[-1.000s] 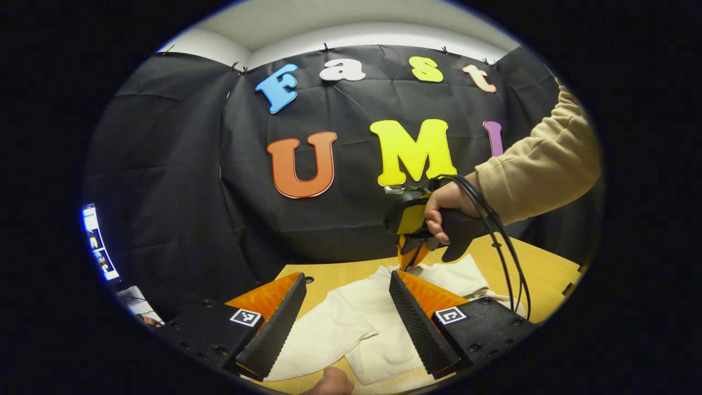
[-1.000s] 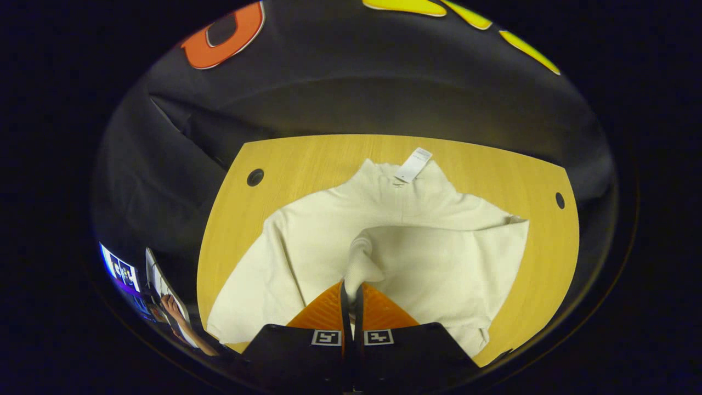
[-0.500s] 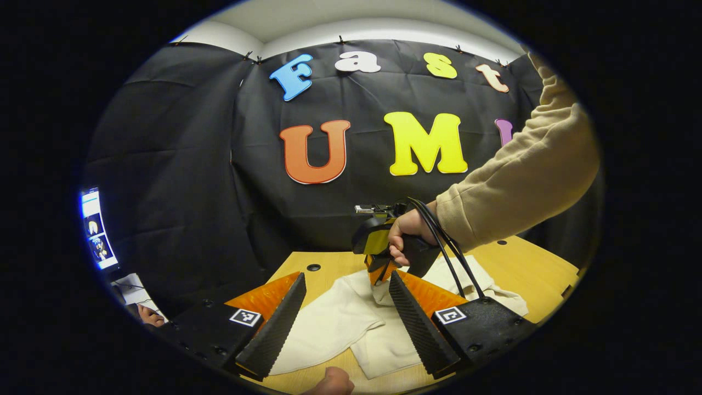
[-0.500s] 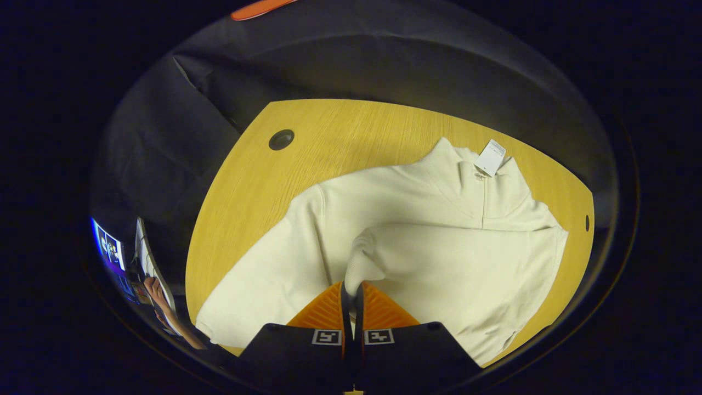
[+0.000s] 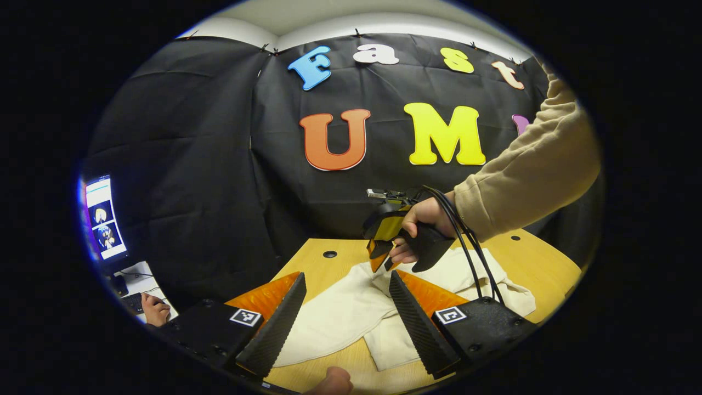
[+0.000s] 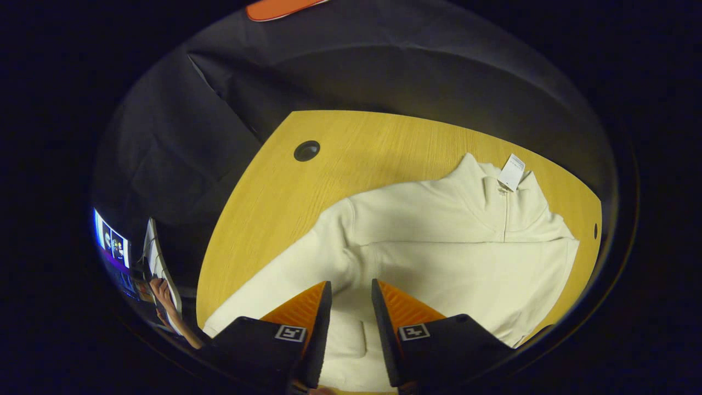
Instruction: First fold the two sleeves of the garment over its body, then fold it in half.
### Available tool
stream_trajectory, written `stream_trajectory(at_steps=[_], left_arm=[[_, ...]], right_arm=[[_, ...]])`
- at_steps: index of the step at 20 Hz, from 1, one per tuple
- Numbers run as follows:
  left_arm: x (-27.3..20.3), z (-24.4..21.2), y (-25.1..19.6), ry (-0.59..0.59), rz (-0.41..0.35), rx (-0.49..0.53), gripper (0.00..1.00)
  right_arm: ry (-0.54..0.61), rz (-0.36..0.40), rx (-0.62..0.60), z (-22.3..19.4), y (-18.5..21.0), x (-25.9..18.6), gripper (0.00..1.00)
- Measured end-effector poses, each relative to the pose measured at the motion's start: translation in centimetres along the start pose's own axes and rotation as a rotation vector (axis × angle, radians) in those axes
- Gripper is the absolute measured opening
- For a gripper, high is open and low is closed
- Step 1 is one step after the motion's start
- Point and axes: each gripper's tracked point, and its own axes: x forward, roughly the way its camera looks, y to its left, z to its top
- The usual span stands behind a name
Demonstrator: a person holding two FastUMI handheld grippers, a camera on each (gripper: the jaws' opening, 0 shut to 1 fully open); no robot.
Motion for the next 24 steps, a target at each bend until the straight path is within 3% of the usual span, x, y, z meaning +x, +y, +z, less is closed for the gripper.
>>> stream_trajectory(at_steps=[1, 2, 3, 4, 9, 10, 11, 14, 16, 18, 24], left_arm=[[0.0, 0.1, -0.1, 0.001, 0.001, -0.002, 0.99], [0.0, 0.2, -0.2, 0.000, 0.002, -0.001, 0.99], [0.1, 0.4, -0.4, -0.002, 0.002, 0.003, 0.99], [0.1, 0.6, -0.3, -0.009, 0.007, 0.012, 0.99], [0.4, 1.0, 0.9, -0.023, 0.045, 0.029, 0.99], [0.7, 0.9, 1.6, -0.014, 0.064, 0.019, 0.99], [0.8, 0.6, 2.6, -0.001, 0.100, 0.012, 0.99], [0.9, -1.4, 6.5, 0.053, 0.226, -0.024, 0.99], [0.8, -2.7, 8.9, 0.081, 0.291, -0.034, 0.99], [0.9, -4.7, 11.3, 0.119, 0.344, -0.030, 0.99], [1.1, -10.7, 16.7, 0.241, 0.498, -0.074, 0.99]], right_arm=[[-0.007, -0.003, -0.015, 0.2, -0.1, -0.7, 0.46], [-0.015, -0.006, -0.027, 0.2, 0.0, -1.1, 0.64], [-0.022, -0.009, -0.036, 0.1, -0.2, -1.7, 0.74], [-0.029, -0.003, -0.037, 0.2, -0.1, -2.4, 0.96], [-0.075, -0.011, -0.041, 0.1, -2.3, -6.7, 0.94], [-0.089, -0.006, -0.048, -0.3, -2.9, -7.6, 0.97], [-0.103, -0.004, -0.058, -0.7, -3.6, -8.7, 0.94], [-0.123, -0.018, -0.109, -3.1, -6.1, -11.2, 0.97], [-0.123, -0.042, -0.134, -5.1, -8.0, -12.4, 0.94], [-0.142, -0.088, -0.151, -6.5, -10.0, -13.0, 0.97], [-0.124, -0.107, -0.103, -11.6, -12.3, -14.1, 0.94]])
